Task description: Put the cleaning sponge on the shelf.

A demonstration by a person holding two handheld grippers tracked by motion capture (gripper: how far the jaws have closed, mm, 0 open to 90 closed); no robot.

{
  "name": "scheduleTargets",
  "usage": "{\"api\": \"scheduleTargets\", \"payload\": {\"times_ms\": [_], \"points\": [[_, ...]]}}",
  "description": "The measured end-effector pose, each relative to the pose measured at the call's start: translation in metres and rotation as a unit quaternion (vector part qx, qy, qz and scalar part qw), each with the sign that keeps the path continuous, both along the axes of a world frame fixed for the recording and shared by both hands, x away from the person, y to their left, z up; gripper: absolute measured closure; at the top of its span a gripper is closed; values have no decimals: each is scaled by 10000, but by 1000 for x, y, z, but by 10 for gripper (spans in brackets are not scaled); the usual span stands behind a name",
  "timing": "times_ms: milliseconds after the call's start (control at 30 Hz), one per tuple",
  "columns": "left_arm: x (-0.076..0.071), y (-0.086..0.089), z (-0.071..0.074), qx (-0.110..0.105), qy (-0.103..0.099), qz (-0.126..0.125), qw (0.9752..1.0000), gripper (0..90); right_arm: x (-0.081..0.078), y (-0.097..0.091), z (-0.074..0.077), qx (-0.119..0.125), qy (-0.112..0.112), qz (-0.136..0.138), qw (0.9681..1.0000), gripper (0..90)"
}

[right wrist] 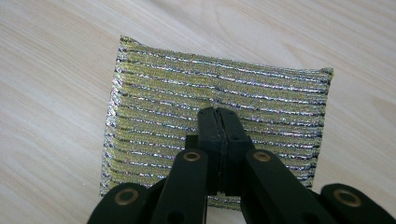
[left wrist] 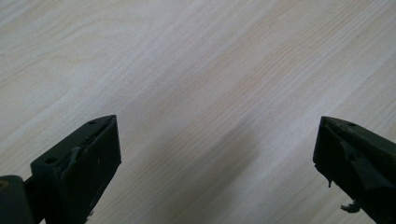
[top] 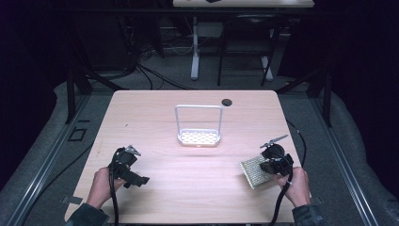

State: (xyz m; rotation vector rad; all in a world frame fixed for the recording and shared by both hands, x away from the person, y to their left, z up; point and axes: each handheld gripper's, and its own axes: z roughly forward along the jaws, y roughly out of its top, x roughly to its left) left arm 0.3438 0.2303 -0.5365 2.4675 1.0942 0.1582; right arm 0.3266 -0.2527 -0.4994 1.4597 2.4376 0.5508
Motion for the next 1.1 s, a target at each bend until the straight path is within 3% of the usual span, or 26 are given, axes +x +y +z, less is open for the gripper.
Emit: {"api": "scheduleTargets", "payload": {"times_ms": [1100], "points": [[0,-1,0,32,-92,42,9999,27,19,56,10,-7,-170,650,9977,897]]}}
